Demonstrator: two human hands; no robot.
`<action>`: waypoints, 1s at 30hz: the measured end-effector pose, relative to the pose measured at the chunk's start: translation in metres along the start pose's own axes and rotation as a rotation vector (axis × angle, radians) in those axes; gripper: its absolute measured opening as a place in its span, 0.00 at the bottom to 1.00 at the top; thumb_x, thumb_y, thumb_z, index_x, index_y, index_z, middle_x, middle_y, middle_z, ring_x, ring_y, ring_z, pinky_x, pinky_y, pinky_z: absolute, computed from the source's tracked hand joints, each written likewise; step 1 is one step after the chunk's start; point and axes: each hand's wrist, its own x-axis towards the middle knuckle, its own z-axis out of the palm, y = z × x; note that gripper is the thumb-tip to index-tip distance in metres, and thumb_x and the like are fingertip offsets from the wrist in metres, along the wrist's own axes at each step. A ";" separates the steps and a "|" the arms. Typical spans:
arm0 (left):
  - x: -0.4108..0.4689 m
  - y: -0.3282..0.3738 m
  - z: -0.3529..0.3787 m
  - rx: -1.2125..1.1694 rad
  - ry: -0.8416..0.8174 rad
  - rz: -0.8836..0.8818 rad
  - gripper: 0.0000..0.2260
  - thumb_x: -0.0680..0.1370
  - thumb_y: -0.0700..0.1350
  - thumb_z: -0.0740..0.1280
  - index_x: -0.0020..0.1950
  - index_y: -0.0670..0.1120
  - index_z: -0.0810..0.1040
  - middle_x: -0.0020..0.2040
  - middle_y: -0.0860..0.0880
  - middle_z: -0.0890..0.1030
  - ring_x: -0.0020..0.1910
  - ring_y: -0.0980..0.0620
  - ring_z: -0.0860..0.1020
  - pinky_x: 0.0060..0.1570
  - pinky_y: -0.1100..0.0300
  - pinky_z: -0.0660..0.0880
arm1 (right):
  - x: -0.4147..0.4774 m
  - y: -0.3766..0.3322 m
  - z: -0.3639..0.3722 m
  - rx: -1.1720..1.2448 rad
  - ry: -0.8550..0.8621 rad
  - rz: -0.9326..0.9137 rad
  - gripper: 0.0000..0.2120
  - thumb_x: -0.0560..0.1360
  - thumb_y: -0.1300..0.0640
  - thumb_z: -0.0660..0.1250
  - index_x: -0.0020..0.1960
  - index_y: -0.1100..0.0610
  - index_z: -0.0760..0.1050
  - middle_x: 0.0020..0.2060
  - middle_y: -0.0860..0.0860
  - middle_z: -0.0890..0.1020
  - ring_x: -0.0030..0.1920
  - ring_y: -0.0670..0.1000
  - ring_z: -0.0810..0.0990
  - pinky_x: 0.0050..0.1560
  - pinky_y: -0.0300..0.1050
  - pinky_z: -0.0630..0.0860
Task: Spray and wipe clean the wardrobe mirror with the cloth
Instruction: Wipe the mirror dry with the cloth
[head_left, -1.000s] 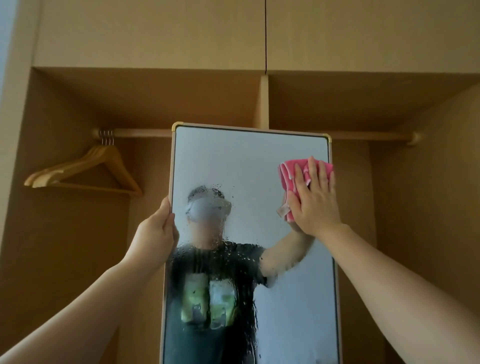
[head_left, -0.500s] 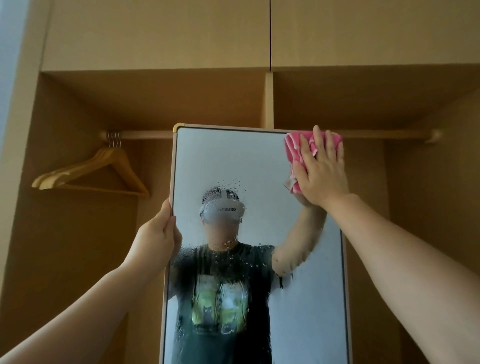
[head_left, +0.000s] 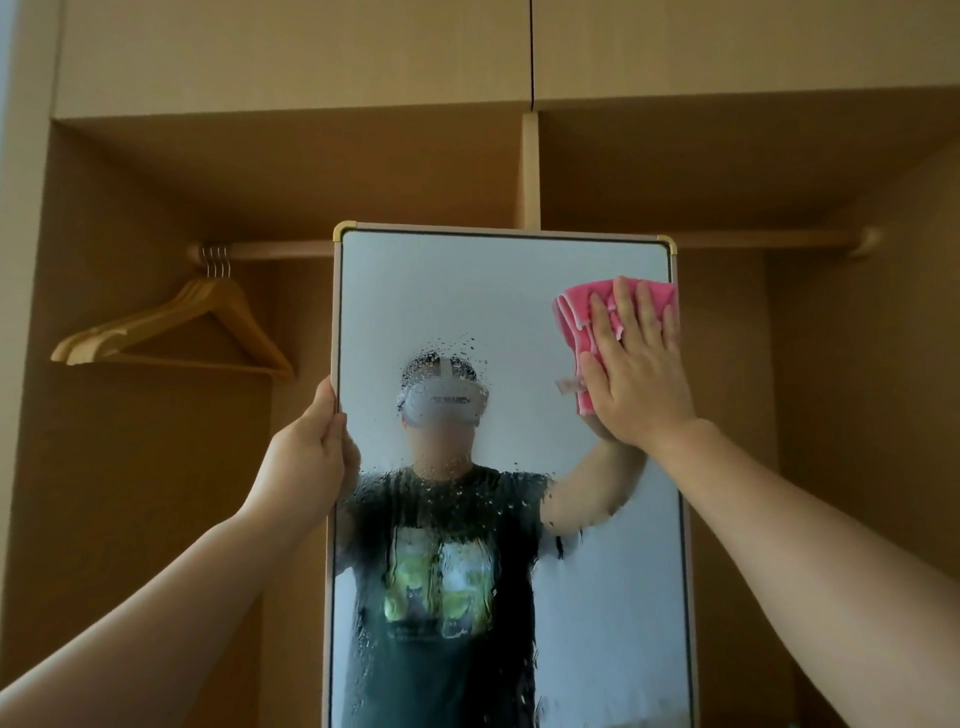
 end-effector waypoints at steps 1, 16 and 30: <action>0.001 -0.001 0.000 0.003 0.000 -0.007 0.18 0.83 0.38 0.55 0.73 0.45 0.66 0.36 0.56 0.74 0.31 0.76 0.74 0.28 0.82 0.66 | -0.005 -0.001 0.002 0.003 -0.001 -0.006 0.31 0.81 0.42 0.37 0.80 0.55 0.47 0.79 0.58 0.48 0.78 0.60 0.43 0.77 0.62 0.44; 0.002 -0.006 -0.003 0.114 -0.005 0.029 0.18 0.83 0.39 0.56 0.73 0.45 0.66 0.33 0.56 0.74 0.30 0.75 0.74 0.28 0.81 0.66 | -0.078 -0.016 0.018 -0.010 -0.029 -0.085 0.30 0.81 0.44 0.47 0.79 0.57 0.54 0.78 0.61 0.53 0.78 0.63 0.48 0.75 0.65 0.49; 0.001 -0.005 -0.004 0.095 -0.038 -0.006 0.19 0.83 0.39 0.55 0.75 0.47 0.63 0.35 0.56 0.73 0.29 0.76 0.73 0.27 0.81 0.66 | -0.013 -0.006 0.002 -0.011 -0.037 -0.138 0.28 0.82 0.43 0.42 0.79 0.52 0.46 0.79 0.57 0.49 0.78 0.59 0.42 0.76 0.63 0.45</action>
